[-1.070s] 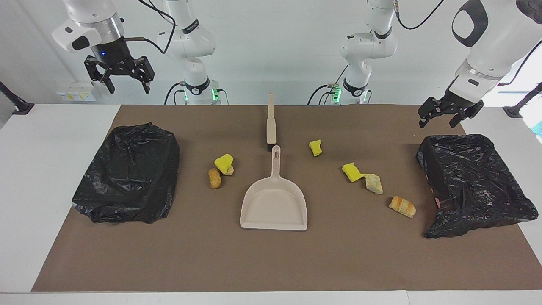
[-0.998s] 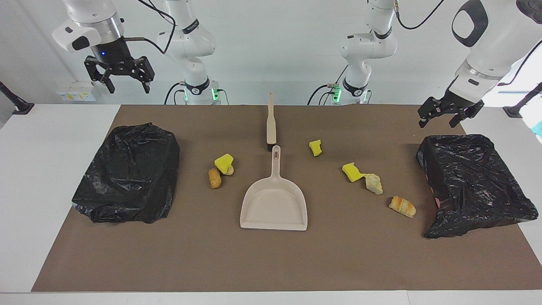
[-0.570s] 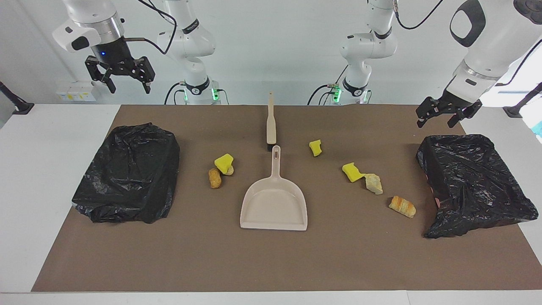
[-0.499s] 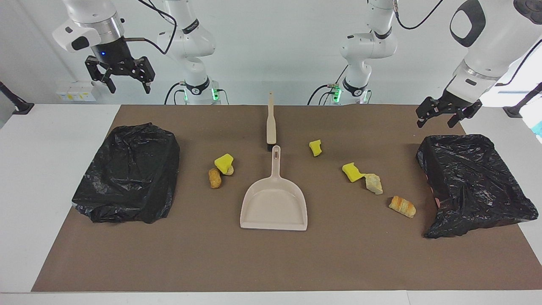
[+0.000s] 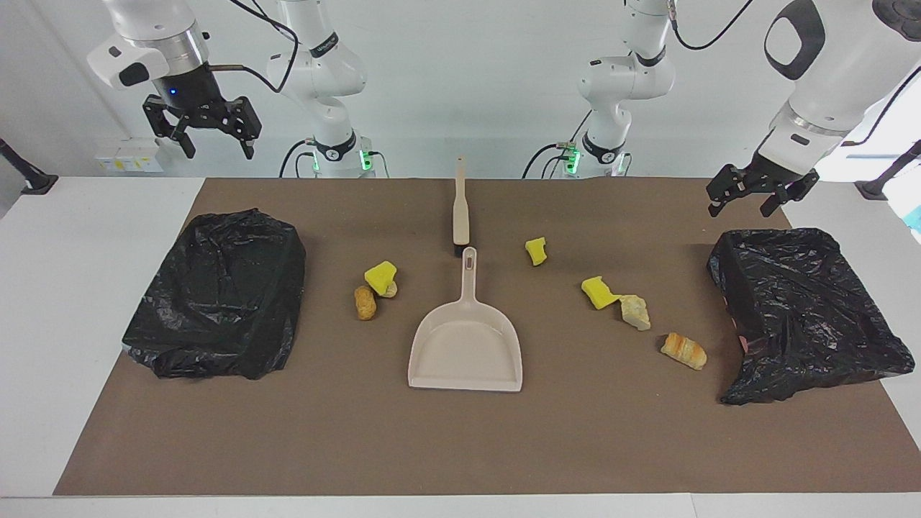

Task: Sweep and dump trash in bin

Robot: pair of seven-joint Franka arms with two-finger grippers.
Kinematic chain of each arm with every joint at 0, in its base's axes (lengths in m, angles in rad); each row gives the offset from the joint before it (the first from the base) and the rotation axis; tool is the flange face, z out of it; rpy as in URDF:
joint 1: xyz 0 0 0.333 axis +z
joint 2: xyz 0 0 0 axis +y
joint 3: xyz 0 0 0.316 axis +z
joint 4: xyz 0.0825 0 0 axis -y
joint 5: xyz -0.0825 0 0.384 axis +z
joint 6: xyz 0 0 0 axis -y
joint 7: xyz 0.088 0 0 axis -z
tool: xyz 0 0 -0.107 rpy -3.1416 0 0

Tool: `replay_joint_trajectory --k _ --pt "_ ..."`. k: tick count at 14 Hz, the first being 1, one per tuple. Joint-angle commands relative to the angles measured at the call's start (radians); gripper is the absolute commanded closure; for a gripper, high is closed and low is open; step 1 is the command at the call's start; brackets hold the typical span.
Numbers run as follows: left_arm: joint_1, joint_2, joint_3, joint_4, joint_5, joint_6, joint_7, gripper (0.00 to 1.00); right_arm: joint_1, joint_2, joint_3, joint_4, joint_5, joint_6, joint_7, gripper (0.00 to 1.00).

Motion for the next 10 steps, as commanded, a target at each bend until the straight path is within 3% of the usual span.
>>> replay_joint_trajectory --k 1,10 --pt "-0.008 -0.017 0.003 -0.01 0.013 -0.003 -0.003 0.0 -0.011 -0.027 -0.001 -0.029 0.02 -0.004 -0.002 0.0" --pt "-0.008 -0.02 0.002 -0.016 0.01 -0.012 0.004 0.0 -0.018 -0.033 -0.001 -0.035 0.02 -0.007 -0.001 0.0"
